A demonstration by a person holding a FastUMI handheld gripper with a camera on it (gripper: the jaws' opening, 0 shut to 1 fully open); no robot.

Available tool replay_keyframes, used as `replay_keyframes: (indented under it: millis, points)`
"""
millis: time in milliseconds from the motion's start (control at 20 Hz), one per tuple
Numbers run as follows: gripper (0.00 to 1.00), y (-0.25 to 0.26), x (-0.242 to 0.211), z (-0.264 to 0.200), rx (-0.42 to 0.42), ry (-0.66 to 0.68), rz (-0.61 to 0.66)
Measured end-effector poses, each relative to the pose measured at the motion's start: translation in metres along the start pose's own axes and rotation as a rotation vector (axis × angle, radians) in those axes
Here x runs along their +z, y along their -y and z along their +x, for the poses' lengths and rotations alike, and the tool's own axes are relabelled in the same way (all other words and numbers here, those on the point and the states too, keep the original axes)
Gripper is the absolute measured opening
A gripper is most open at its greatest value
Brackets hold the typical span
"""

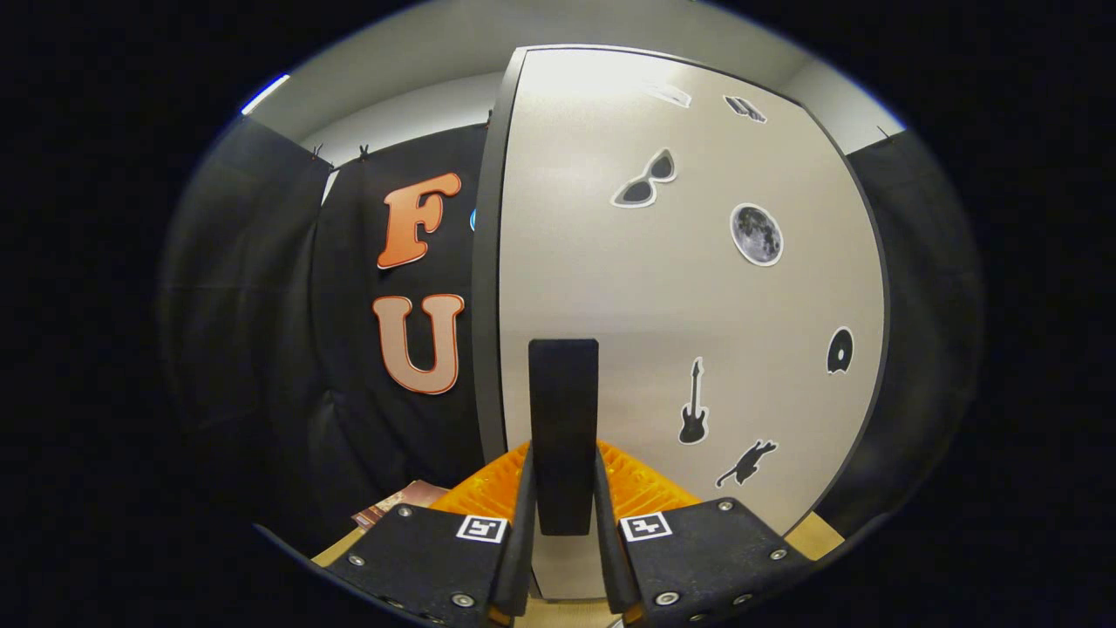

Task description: Open the shoe cabinet door, grab the shoes and put them into the shoe cabinet, then close the shoe cabinet door.

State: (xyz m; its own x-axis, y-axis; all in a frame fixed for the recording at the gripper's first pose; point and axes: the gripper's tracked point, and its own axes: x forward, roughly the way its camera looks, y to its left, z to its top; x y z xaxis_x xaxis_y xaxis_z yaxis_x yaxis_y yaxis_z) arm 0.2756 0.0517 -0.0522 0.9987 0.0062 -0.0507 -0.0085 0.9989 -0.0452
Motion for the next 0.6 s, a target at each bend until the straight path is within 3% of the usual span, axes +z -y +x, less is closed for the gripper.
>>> replay_keyframes:
  millis: [600]
  points:
    - [0.31,0.013,0.008,-0.061,0.042,0.017,0.019]
